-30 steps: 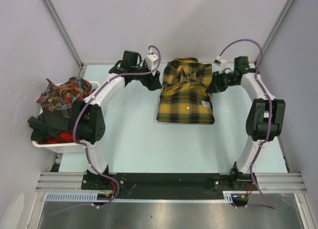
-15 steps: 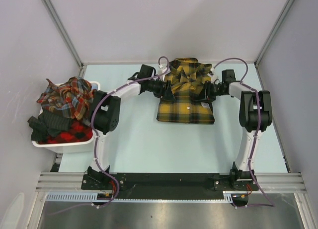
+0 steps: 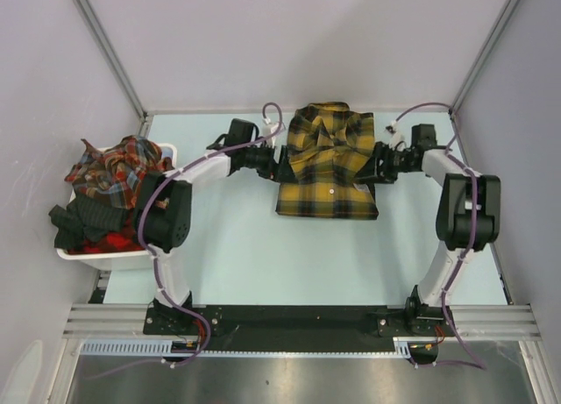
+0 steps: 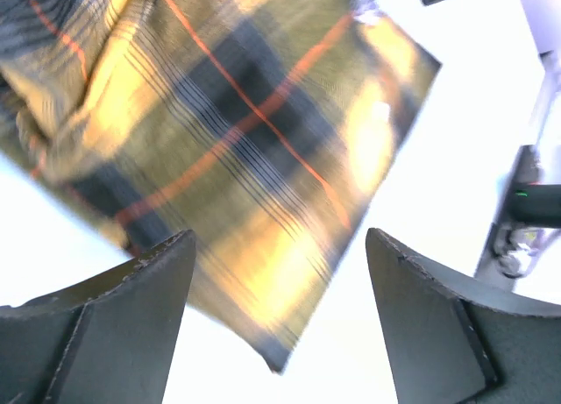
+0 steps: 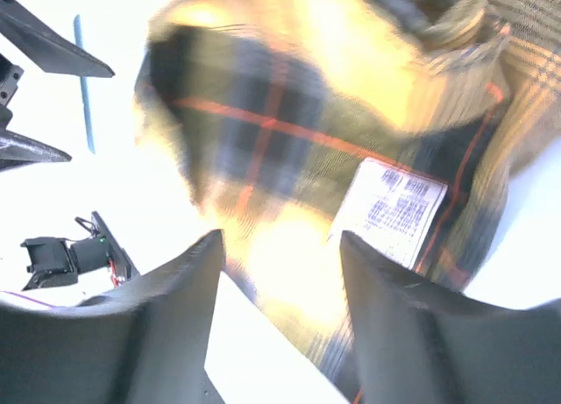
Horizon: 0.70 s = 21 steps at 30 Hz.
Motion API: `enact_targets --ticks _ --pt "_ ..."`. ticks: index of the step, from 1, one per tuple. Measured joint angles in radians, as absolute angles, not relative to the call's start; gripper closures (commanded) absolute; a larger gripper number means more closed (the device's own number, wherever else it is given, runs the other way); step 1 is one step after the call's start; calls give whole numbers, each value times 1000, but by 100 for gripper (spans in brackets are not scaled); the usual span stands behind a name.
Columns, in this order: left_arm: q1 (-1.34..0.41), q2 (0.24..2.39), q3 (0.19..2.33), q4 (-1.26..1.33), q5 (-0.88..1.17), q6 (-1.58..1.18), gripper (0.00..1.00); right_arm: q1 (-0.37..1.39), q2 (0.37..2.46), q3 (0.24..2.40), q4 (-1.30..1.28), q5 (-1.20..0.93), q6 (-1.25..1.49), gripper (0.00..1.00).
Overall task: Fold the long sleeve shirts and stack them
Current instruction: Fold the shirt
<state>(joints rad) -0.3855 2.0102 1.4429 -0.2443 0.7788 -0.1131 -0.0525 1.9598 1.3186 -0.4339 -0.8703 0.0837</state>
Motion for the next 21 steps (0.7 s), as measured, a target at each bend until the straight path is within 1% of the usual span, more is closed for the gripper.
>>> enact_targets --ticks 3,6,15,21 --pt "-357 1903 1371 -233 788 -131 17 -83 1845 1297 -448 -871 65 36" --pt "-341 1880 1365 -224 780 -131 18 -109 1813 1298 -438 -856 48 37" --pt "-340 1971 1389 -257 735 -113 20 -114 1962 1300 -371 -780 69 37" --pt "-341 2030 1452 -286 720 -82 20 -105 2042 1359 -314 -757 83 38"
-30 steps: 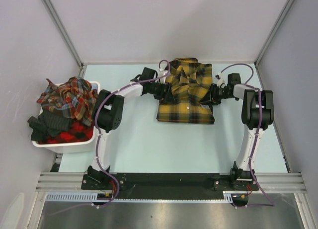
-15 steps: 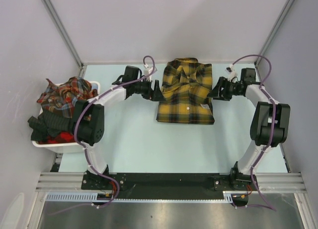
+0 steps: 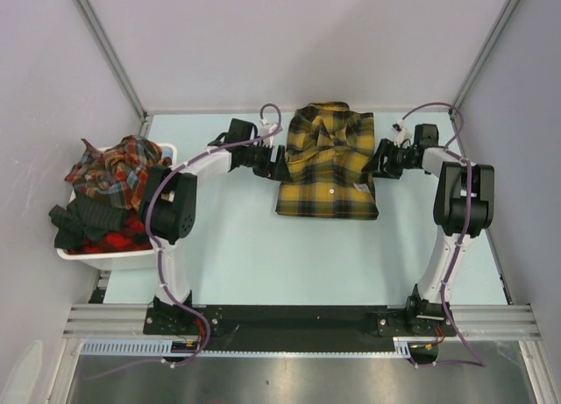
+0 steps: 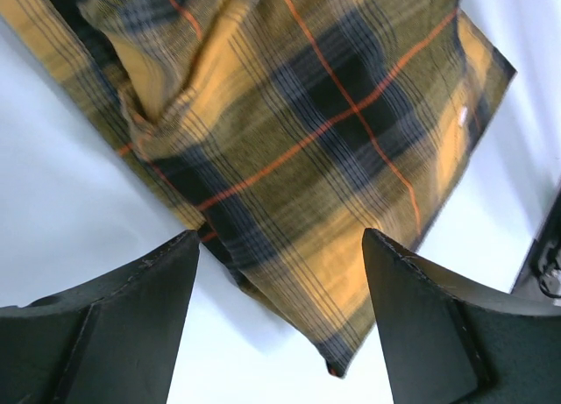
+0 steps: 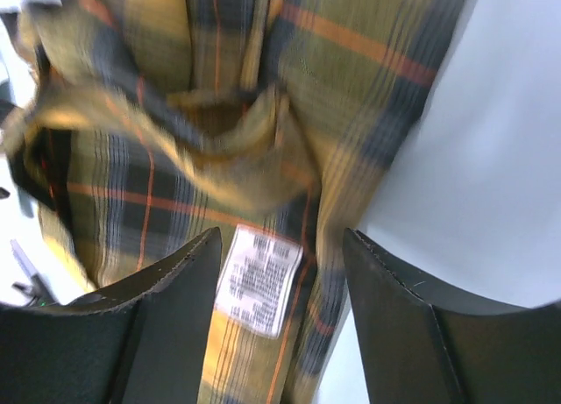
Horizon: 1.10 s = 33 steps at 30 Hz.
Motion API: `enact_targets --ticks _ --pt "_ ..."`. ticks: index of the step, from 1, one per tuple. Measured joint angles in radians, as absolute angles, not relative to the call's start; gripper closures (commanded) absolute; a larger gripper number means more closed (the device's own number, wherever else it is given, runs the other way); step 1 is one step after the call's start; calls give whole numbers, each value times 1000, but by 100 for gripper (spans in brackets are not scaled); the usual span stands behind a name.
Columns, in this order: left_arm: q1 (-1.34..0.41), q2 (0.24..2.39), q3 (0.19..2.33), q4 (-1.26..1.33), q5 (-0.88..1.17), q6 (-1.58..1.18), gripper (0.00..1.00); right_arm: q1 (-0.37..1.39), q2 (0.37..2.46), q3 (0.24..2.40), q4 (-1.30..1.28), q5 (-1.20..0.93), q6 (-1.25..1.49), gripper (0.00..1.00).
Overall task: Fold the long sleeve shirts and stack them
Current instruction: Fold the shirt
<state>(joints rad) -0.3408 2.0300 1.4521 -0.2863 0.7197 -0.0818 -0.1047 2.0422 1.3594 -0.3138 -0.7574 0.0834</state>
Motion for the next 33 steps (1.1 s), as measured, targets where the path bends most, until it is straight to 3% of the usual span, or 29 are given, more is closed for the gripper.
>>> enact_targets --ticks 6,8,11,12,14,26,32,33 --pt "-341 2074 1504 -301 691 -65 20 -88 2086 1444 -264 -747 86 39" --pt "-341 2088 1516 -303 685 -60 20 -78 2101 1470 -258 -745 84 44" --pt "-341 2109 1530 -306 683 -59 23 -68 2131 1509 -255 -744 73 68" --pt "-341 2113 1534 -308 683 -59 25 -66 2139 1519 -256 -743 70 86" --pt "-341 2121 1543 -316 683 -53 32 -65 2150 1530 -260 -743 62 100" --pt "-358 2141 1586 -318 682 -40 56 -101 2137 1554 -365 -747 1 100" --pt "-360 2141 1586 -311 657 -41 56 -82 2138 1605 -375 -725 -4 100" --pt "-358 2141 1586 -309 656 -41 53 -80 2140 1617 -374 -718 -3 90"
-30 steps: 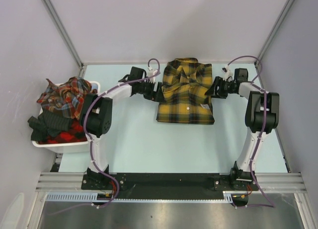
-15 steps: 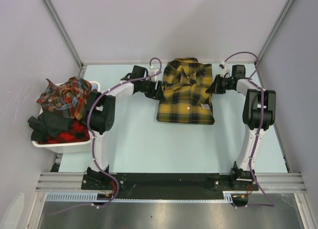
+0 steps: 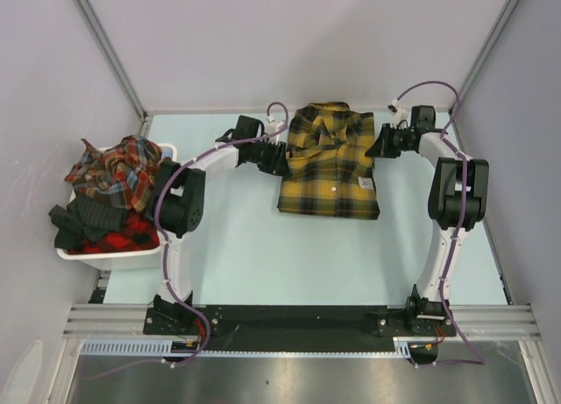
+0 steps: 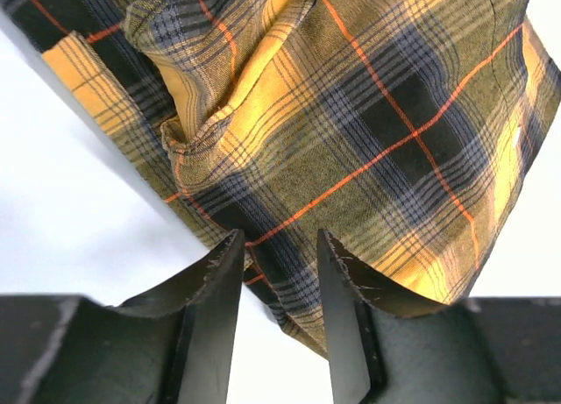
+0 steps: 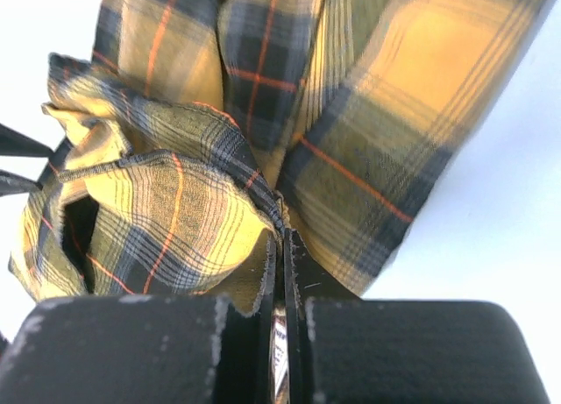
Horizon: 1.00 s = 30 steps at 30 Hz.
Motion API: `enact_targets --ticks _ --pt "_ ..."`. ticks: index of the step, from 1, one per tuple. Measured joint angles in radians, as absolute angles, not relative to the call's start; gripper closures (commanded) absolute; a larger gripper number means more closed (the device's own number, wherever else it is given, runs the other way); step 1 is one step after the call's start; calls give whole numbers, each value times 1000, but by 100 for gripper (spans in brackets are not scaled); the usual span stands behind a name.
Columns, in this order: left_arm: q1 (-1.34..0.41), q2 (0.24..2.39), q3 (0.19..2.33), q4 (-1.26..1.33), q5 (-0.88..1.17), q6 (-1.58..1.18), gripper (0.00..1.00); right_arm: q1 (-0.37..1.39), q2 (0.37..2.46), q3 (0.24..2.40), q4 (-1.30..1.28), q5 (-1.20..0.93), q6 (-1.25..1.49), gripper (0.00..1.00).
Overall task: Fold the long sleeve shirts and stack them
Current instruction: Fold the shirt
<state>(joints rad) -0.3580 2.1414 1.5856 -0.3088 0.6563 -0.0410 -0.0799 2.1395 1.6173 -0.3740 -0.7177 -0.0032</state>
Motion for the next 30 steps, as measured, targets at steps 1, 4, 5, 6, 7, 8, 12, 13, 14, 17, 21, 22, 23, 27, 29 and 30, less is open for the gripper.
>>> enact_targets --ticks 1,4,5,6,7,8,12,13,14,17,21,22,23,27,29,30 --pt "-356 2141 1586 -307 657 -41 50 -77 2140 1627 -373 -712 -3 78" --pt "-348 2138 1583 -298 661 -42 33 -73 2142 1668 -385 -682 2 45" --pt "-344 2130 1571 -291 670 -42 29 -75 2140 1679 -389 -667 -7 32" --pt "-342 2119 1562 -291 681 -39 25 -77 2135 1684 -389 -657 -18 27" --pt "-340 2103 1546 -286 698 -44 20 -80 2125 1681 -397 -650 -24 23" --pt "-338 2079 1523 -281 723 -52 18 -81 2107 1670 -399 -648 -28 17" --pt "-345 1980 1450 -259 838 -112 6 -84 1972 1553 -403 -710 4 14" --pt "-353 1956 1427 -242 871 -139 6 -77 1932 1519 -395 -741 27 15" --pt "-364 1933 1400 -218 901 -165 6 -65 1893 1483 -384 -778 50 17" --pt "-409 1903 1325 -137 979 -266 9 2 1825 1384 -335 -878 135 23" --pt "-455 1953 1266 -17 1029 -416 12 108 1840 1226 -198 -992 291 34" --pt "-458 1981 1266 15 1031 -449 14 121 1857 1188 -171 -1011 327 38" --pt "-457 2020 1266 51 1031 -484 14 125 1888 1144 -134 -1024 369 41" --pt "-422 2153 1264 118 1013 -588 15 63 2013 1039 -75 -1052 456 43" --pt "-397 2180 1254 150 1047 -635 15 21 2032 1026 -63 -1102 481 43" --pt "-390 2177 1246 159 1049 -640 16 3 2031 1020 -55 -1108 487 42"
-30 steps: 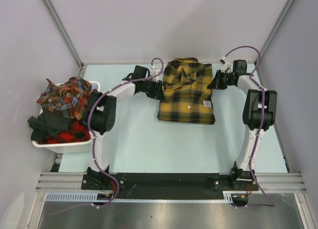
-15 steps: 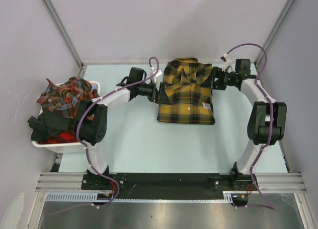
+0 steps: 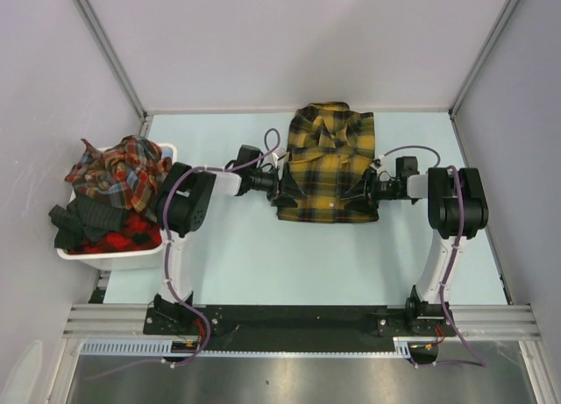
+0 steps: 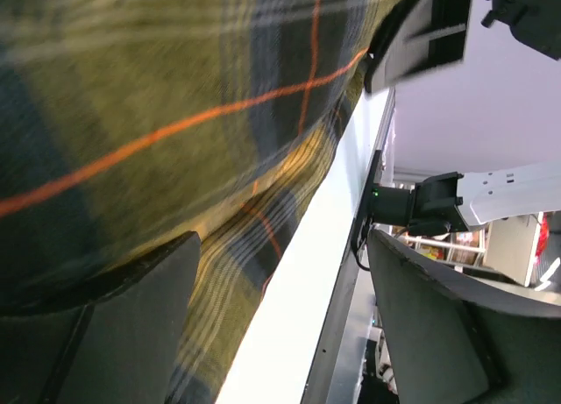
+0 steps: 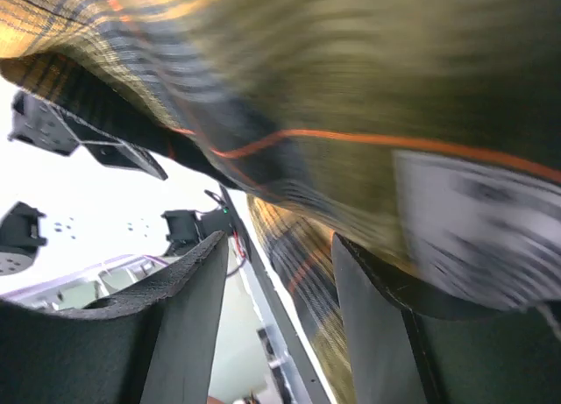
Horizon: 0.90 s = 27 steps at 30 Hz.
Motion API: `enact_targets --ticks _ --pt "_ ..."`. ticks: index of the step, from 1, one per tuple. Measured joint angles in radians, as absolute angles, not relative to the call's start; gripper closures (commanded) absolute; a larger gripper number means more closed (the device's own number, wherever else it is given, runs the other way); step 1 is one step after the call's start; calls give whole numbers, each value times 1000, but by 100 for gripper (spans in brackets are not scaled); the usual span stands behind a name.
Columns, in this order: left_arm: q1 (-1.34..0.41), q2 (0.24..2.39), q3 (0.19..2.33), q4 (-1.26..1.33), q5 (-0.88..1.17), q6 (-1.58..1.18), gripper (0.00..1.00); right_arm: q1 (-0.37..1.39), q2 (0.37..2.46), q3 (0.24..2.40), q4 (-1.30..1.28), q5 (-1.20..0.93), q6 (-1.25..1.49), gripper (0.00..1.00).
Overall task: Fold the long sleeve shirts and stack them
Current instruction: Fold the shirt
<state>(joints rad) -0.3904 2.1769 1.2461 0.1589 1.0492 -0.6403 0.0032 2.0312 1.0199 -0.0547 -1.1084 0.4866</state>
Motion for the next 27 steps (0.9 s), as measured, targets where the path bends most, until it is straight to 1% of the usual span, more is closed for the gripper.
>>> enact_targets --ticks 3,6,10,12,13,15,18,21,23,27 --pt "-376 2154 1198 194 1051 -648 15 -41 2028 1009 -67 -1119 477 41" --pt "-374 2105 1159 184 1048 -614 16 -56 1980 1010 -147 -1099 415 40" --pt "-390 2003 1141 128 1058 -541 18 -31 1840 1010 -230 -1089 350 47" --pt "-417 1978 1146 125 1066 -534 19 7 1804 1009 -217 -1089 349 48" --pt "-439 1972 1161 130 1074 -532 20 35 1791 1009 -196 -1090 359 51" --pt "-485 1981 1187 164 1077 -551 21 84 1804 1007 -129 -1090 392 53" --pt "-537 2042 1211 261 1074 -631 21 114 1891 987 -44 -1087 438 57" --pt "-525 2141 1209 315 1042 -694 22 57 2008 951 -15 -1092 475 58" --pt "-488 2185 1192 311 1057 -717 22 4 2033 944 -28 -1155 477 58" --pt "-445 2133 1168 231 1074 -663 19 -71 2004 967 -159 -1130 396 58"
